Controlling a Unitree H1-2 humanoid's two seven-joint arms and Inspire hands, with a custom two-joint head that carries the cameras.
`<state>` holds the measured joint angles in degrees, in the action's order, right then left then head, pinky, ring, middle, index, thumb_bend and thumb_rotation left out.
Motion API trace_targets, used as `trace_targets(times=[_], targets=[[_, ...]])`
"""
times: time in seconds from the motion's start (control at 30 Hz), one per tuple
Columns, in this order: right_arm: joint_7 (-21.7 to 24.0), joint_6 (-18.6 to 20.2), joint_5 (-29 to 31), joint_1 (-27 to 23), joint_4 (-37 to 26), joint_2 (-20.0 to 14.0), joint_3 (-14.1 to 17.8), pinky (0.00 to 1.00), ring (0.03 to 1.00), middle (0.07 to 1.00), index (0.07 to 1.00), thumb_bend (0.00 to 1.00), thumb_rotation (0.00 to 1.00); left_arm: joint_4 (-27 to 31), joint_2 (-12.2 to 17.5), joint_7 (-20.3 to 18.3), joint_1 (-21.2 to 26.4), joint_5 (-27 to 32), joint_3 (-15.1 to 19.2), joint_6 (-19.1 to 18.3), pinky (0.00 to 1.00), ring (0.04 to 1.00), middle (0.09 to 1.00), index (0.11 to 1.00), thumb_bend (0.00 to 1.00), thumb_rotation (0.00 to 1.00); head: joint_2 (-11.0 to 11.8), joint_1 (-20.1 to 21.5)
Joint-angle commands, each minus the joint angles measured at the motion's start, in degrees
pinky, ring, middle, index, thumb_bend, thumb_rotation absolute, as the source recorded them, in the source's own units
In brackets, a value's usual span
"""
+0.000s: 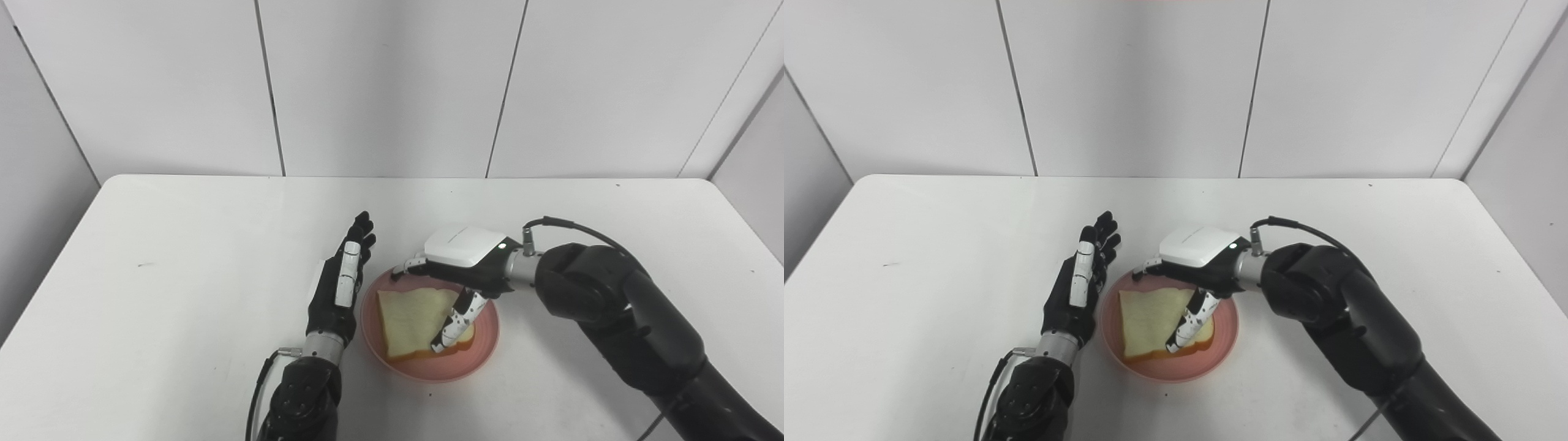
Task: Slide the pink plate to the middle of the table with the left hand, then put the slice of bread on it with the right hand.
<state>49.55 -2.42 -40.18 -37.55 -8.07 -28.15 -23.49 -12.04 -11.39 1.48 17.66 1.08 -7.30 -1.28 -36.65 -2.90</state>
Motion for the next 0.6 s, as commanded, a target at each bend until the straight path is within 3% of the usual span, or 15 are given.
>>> trace_targets(times=[0.0,0.1,0.27,0.4,0.57], targets=[[0.4,2.5,1.7,-2.2,-2.5,-1.4,2.2,0.86,0.873,0.874,0.858,1.0,0.54,1.9,-1.0,-0.4,1.1,0.1,-0.1,0.4,1.0,0.959,0.961,0.914,0.74,1.0,0.2,-0.2],[0.8,4.3,3.0,-1.7,-3.7,-1.7,3.8,0.87,0.887,0.885,0.874,1.0,0.54,1.8,-0.9,-0.3,1.0,-0.1,-0.1,0.7,1.0,0.958,0.96,0.915,0.74,1.0,0.2,-0.2],[-5.3,4.7,10.7,3.6,-4.6,-1.7,11.9,0.79,0.891,0.901,0.898,0.99,0.59,1.8,-0.3,-0.4,0.6,-0.4,-0.1,0.7,1.0,0.968,0.973,0.927,0.75,1.0,0.6,-0.7],[-11.8,3.9,18.3,8.7,-2.7,0.5,18.4,0.71,0.894,0.937,0.919,0.87,0.63,1.3,0.1,-0.5,0.2,-0.2,0.3,1.7,1.0,0.983,0.983,0.933,0.75,1.0,0.8,-0.9],[-21.7,1.8,24.8,14.5,0.9,6.1,23.7,0.76,0.906,0.965,0.962,0.8,0.73,1.0,0.6,-1.2,-0.1,0.7,1.1,2.8,1.0,0.991,0.989,0.94,0.74,1.0,1.4,-0.9]])
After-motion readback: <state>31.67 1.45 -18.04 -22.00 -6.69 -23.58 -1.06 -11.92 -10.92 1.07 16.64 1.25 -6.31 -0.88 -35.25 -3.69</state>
